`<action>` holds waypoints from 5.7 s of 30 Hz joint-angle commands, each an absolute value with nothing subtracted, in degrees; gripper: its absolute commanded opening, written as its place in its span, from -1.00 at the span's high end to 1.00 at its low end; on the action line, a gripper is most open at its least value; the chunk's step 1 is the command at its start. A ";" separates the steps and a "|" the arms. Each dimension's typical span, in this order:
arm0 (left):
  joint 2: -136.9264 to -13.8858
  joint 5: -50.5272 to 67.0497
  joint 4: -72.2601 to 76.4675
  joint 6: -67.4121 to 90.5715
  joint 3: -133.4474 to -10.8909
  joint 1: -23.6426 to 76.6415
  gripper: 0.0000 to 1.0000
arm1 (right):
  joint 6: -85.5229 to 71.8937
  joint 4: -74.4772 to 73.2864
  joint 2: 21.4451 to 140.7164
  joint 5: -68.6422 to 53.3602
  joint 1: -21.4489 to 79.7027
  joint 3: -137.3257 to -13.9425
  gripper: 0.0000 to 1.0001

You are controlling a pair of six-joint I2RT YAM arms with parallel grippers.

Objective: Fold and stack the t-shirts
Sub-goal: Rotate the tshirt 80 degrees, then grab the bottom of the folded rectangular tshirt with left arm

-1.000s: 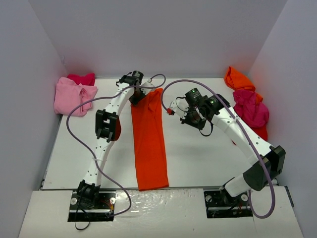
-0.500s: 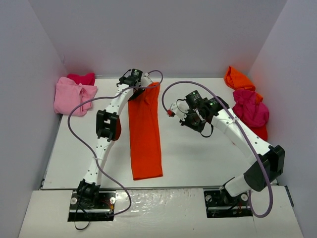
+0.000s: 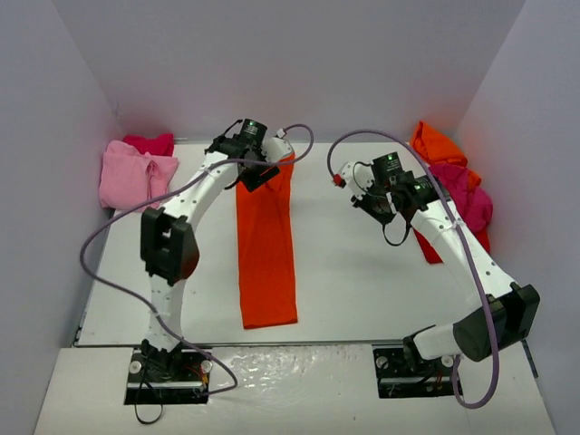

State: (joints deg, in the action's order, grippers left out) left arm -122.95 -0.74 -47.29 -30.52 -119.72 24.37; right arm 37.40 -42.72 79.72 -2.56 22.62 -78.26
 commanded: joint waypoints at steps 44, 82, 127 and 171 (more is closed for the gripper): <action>-86.22 -8.90 -30.75 -22.06 -60.17 53.92 0.05 | -2.00 54.29 84.48 10.33 -0.38 -31.33 -1.00; -86.20 -10.47 -26.83 -23.27 -58.40 50.36 0.16 | -5.82 59.54 79.81 -31.15 -15.40 -36.59 -1.00; -81.08 -12.53 -26.19 -18.29 -44.76 68.70 0.47 | 4.22 83.14 92.90 -16.35 -4.57 -19.07 -1.00; -87.72 1.86 -37.61 -12.94 -60.91 76.82 0.46 | 4.22 83.06 92.82 -16.25 -4.39 -19.07 -1.00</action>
